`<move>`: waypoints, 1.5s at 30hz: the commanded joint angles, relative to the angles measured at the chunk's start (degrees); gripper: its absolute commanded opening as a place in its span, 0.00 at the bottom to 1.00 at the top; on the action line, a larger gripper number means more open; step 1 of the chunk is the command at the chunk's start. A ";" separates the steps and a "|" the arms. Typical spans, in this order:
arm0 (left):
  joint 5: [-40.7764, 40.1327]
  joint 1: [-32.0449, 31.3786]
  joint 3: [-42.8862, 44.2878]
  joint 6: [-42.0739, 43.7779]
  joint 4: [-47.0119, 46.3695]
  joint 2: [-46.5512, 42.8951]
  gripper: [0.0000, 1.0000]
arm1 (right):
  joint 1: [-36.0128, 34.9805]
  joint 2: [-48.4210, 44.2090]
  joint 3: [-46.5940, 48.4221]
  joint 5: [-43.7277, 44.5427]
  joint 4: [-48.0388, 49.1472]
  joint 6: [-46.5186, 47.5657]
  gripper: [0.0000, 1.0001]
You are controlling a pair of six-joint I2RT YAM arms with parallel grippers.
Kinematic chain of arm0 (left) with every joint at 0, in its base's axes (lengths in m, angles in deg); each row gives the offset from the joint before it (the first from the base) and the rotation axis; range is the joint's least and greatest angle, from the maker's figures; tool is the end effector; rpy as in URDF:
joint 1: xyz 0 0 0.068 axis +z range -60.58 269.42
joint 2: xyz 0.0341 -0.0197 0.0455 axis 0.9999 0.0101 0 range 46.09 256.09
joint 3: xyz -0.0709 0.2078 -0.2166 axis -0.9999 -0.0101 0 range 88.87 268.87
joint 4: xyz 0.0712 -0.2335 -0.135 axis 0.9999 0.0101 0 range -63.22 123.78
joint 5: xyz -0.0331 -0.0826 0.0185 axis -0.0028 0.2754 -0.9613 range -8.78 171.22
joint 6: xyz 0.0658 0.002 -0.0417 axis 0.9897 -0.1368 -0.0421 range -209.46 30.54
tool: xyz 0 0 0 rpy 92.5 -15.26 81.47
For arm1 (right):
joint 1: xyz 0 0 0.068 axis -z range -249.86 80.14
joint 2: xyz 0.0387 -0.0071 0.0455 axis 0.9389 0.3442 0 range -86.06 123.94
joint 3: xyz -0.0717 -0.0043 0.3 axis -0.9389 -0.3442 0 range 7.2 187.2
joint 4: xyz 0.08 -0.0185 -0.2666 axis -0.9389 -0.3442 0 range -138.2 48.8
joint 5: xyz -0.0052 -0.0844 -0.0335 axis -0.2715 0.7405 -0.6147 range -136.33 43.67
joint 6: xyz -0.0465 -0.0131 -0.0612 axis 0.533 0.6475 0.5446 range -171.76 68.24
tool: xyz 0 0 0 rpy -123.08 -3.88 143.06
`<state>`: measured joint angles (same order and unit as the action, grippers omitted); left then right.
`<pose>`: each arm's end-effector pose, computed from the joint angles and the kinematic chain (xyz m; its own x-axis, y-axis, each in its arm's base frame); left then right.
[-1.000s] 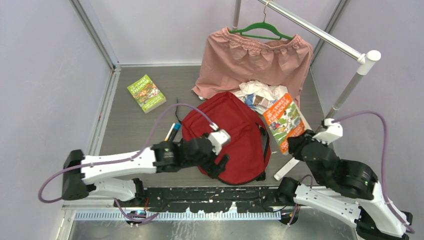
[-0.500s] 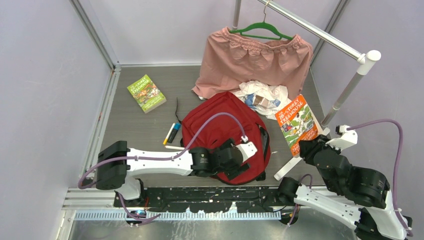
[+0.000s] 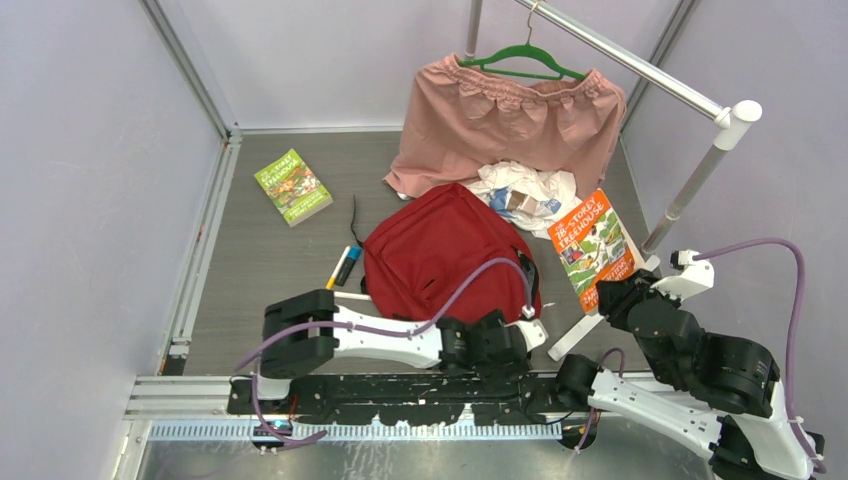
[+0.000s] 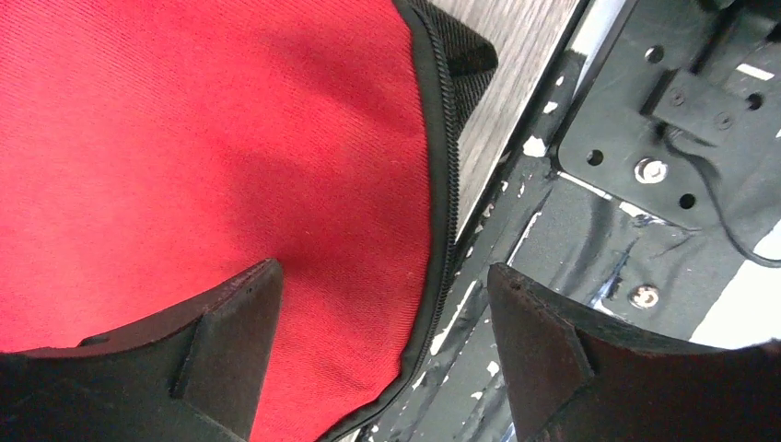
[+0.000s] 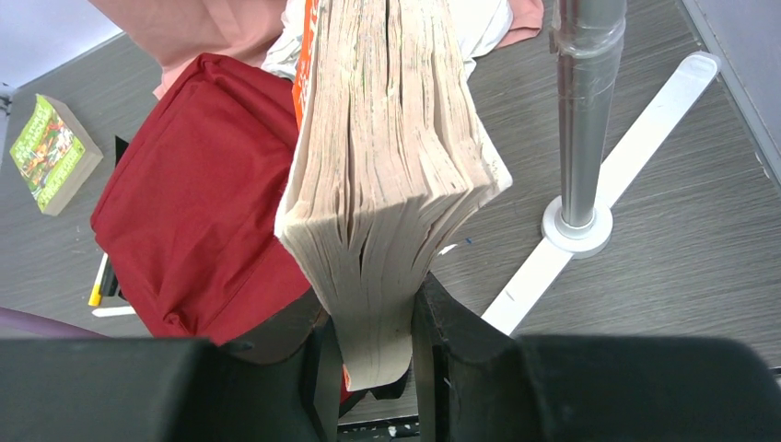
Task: Pack the student bag
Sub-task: Place the book in the student bag.
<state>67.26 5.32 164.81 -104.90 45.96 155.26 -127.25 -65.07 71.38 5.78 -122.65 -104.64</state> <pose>0.0629 -0.4526 0.1934 -0.3314 0.6941 -0.6390 0.8943 0.4470 0.0218 0.0339 -0.0447 0.3742 -0.3477 0.3653 -0.8635 0.1556 0.9307 0.3310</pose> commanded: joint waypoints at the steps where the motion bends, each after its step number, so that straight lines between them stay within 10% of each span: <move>1: -5.52 -0.74 2.63 -2.32 -0.94 2.21 0.81 | -0.50 0.14 1.53 2.26 6.53 -0.63 0.01; 11: -12.20 -0.72 4.87 -0.78 3.73 3.28 0.57 | -0.47 0.08 0.80 1.29 8.06 0.10 0.01; 17: -17.94 -0.48 5.43 0.23 6.81 1.14 0.01 | -0.46 -0.28 0.24 0.47 8.41 -0.01 0.01; 30: -21.43 6.52 4.11 -0.82 11.20 -18.04 0.00 | -0.47 0.34 0.07 -5.49 10.11 2.94 0.01; 45: 3.82 19.02 2.63 -2.49 9.62 -26.93 0.00 | -0.46 7.25 -6.66 -20.99 20.78 6.33 0.01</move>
<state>62.17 24.62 166.62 -107.07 58.38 127.89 -127.34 -57.60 63.56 -15.09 -109.73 -99.27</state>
